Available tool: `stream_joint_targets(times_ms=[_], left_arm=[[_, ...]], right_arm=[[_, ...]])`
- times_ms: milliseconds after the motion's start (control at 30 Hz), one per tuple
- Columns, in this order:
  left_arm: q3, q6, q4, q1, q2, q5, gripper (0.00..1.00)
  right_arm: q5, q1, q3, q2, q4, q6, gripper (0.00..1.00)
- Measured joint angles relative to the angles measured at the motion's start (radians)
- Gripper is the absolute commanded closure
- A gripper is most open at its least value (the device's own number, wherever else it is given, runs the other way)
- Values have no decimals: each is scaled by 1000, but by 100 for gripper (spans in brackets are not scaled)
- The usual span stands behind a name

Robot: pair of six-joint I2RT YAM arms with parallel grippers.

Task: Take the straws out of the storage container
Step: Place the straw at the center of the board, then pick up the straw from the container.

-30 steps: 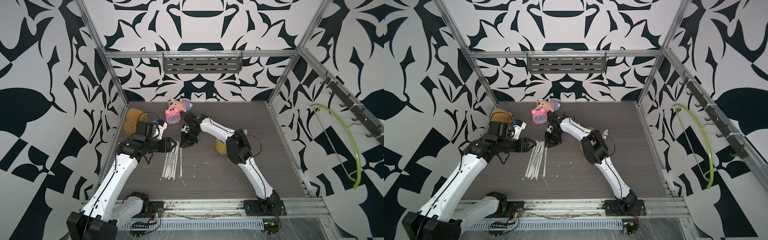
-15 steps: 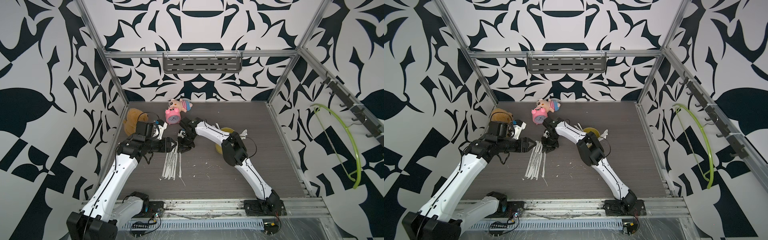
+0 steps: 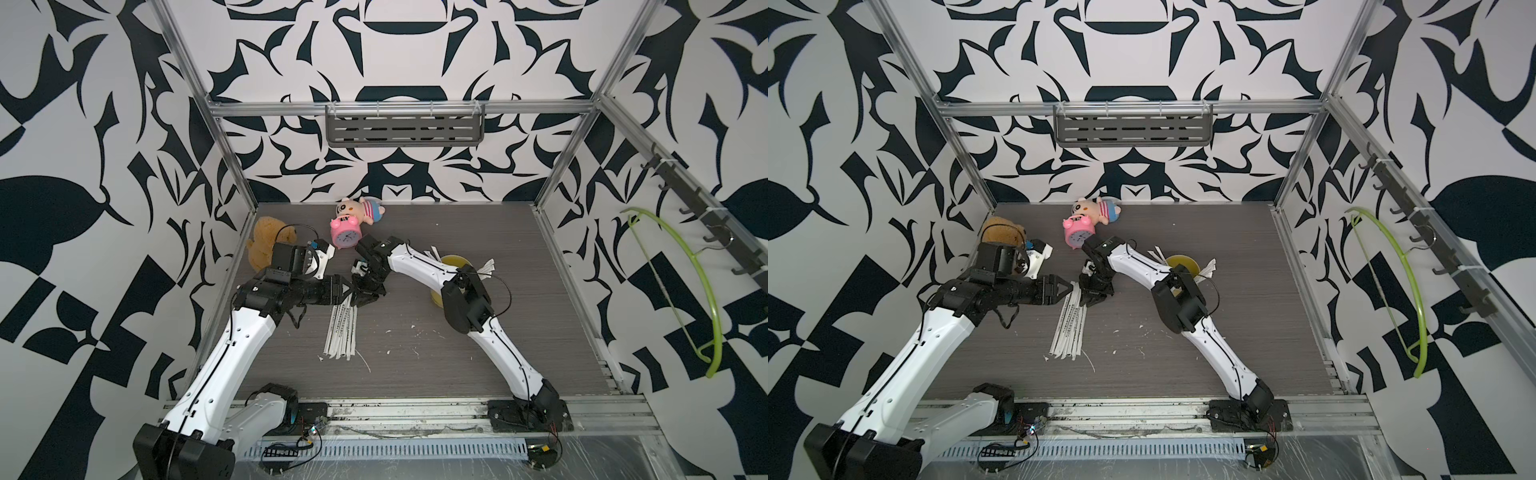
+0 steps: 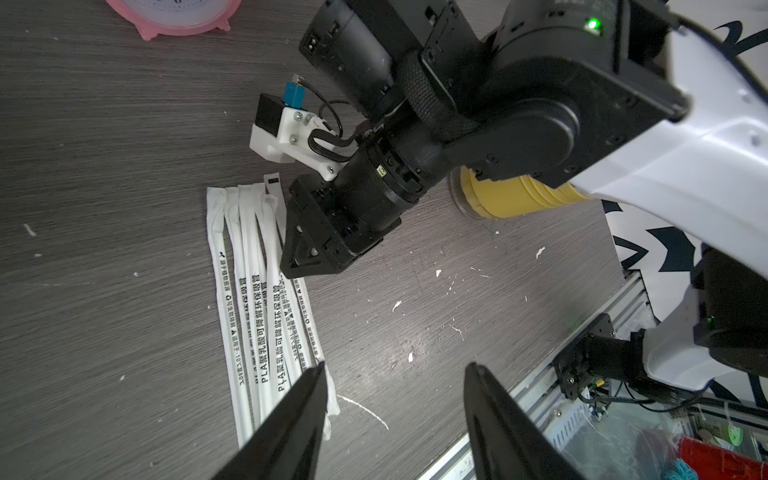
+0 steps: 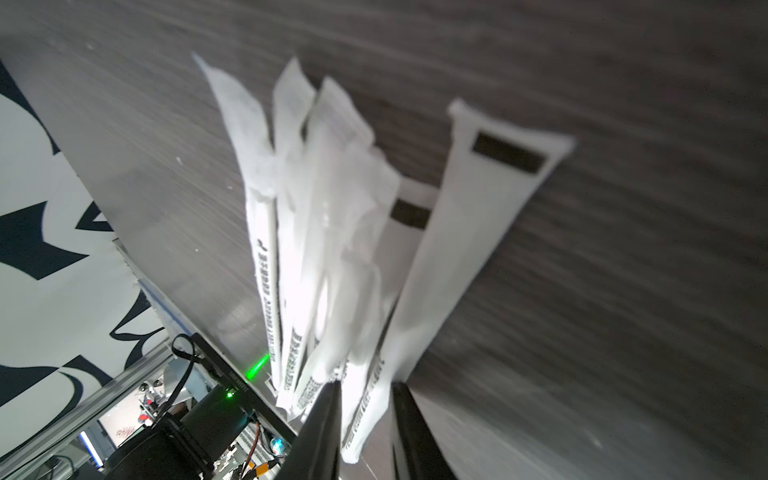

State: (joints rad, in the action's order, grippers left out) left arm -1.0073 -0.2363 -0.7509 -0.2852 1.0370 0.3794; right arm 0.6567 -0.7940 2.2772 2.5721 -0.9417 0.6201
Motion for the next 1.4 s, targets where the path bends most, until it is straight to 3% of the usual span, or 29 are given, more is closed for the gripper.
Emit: stream_joint_targets(times_ms=[400, 767, 900, 967, 1133, 1267, 1400], left_arm=[[-1, -3, 0, 0, -1, 3, 43], [-3, -1, 92, 0, -108, 12, 53], [-3, -52, 190, -11, -124, 33, 54], [-3, -94, 253, -48, -116, 23, 53], [-53, -205, 366, -280, -16, -100, 51], [-184, -301, 413, -446, 149, -216, 49], [-328, -369, 433, -549, 341, -334, 48]], right_arm=[[29, 0, -21, -69, 39, 29, 75], [-45, 37, 88, -338, -7, -23, 79], [-115, 76, 104, -450, -26, -68, 82], [-163, 100, 91, -513, -35, -88, 83], [-301, 163, -26, -711, -41, -139, 83], [-392, 220, -158, -868, -33, -169, 83], [-454, 288, -319, -1002, -9, -184, 84]])
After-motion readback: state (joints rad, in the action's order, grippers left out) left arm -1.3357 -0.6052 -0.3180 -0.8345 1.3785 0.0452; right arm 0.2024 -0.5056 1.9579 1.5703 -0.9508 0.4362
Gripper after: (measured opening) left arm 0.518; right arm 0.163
